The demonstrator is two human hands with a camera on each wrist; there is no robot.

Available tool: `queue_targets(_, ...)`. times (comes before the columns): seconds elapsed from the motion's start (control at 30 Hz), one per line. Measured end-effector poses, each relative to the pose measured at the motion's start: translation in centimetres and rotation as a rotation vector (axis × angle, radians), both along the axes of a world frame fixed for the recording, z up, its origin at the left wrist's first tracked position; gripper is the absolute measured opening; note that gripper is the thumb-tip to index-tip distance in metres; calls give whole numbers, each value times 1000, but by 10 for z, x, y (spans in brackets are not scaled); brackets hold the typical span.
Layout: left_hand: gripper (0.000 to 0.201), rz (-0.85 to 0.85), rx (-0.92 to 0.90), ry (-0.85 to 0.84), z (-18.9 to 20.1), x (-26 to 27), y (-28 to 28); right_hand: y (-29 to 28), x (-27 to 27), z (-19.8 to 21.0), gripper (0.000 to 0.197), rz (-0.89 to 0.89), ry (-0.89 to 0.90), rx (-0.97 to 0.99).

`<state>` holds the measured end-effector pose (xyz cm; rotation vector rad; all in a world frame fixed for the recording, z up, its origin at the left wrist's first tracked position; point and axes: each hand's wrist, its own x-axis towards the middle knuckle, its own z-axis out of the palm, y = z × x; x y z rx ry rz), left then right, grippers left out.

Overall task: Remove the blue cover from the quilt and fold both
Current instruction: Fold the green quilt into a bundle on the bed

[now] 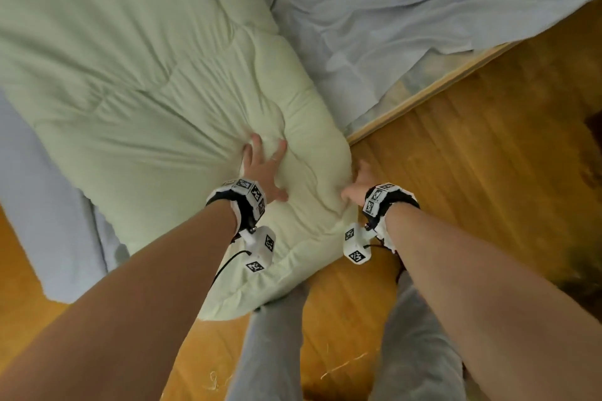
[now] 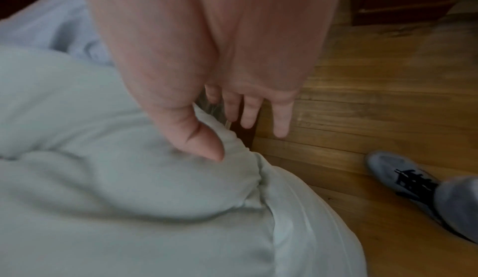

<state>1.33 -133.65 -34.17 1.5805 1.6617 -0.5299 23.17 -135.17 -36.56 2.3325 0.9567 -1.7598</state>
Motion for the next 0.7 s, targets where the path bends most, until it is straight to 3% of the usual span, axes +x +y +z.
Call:
queue_targets(0.13, 122, 66, 38, 64, -28, 4, -2, 14, -2, -56, 66, 185, 64, -50)
queue_targets(0.23, 124, 116, 78, 127, -35, 14, -11, -1, 4, -72, 37, 257, 107, -136)
queue_targets(0.37, 113, 174, 147, 215, -28, 30, -21, -31, 28, -65, 36, 446, 185, -192)
queue_targets(0.47, 110, 304, 233, 238, -13, 50, -36, -55, 54, -49, 70, 669, 274, -197)
queue_targets(0.53, 112, 413, 294, 193, 2, 58, -59, -72, 70, -35, 78, 766, 292, -185)
queue_targets(0.63, 114, 608, 359, 58, 33, 70, -117, -103, 78, -15, 60, 610, 309, -169)
queue_targets(0.7, 113, 793, 363, 19, 56, 79, -165, -118, 73, -2, 60, 508, 305, -88)
